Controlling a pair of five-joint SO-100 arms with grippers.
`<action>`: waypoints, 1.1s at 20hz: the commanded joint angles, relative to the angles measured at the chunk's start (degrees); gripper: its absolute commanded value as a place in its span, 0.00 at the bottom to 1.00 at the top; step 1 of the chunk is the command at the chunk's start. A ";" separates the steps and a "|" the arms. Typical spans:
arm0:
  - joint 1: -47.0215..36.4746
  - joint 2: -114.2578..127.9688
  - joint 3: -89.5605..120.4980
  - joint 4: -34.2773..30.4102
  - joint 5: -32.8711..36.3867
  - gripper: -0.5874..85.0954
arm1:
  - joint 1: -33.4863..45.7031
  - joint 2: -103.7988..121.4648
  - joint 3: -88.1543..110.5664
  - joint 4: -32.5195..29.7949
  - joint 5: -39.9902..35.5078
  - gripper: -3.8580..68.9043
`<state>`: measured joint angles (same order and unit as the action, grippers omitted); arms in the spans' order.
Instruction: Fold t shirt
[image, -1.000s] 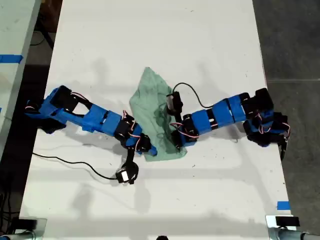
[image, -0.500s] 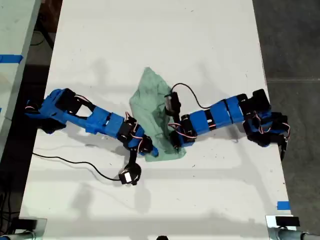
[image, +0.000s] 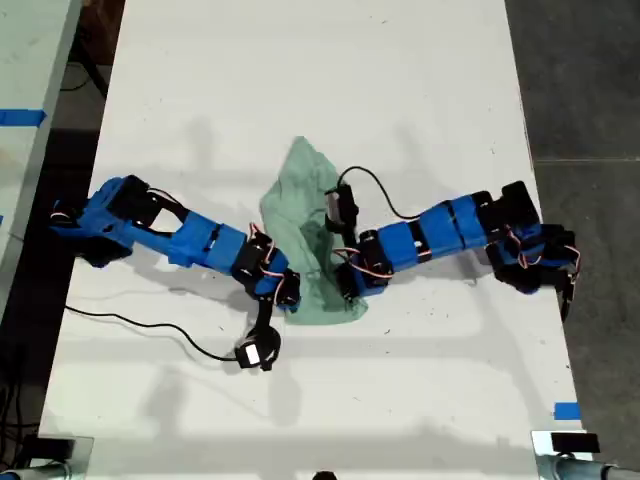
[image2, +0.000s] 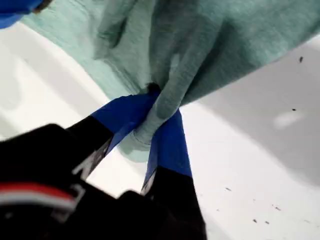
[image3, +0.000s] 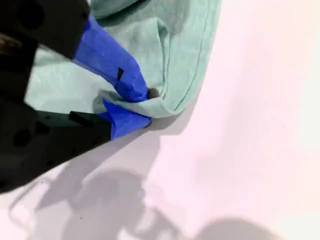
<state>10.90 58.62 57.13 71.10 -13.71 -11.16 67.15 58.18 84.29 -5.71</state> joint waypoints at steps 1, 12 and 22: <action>-4.31 10.63 -1.14 5.01 -0.44 0.01 | 3.52 2.99 -12.22 6.06 -2.99 0.04; -36.47 23.47 0.44 14.50 9.76 0.09 | 35.86 8.35 -14.85 -3.25 -20.57 0.11; -54.58 35.33 10.20 20.57 23.12 0.16 | 56.25 15.12 -13.71 15.12 -30.59 0.63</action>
<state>-40.17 85.25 65.83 91.23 6.59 43.15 73.92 47.11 96.59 -34.10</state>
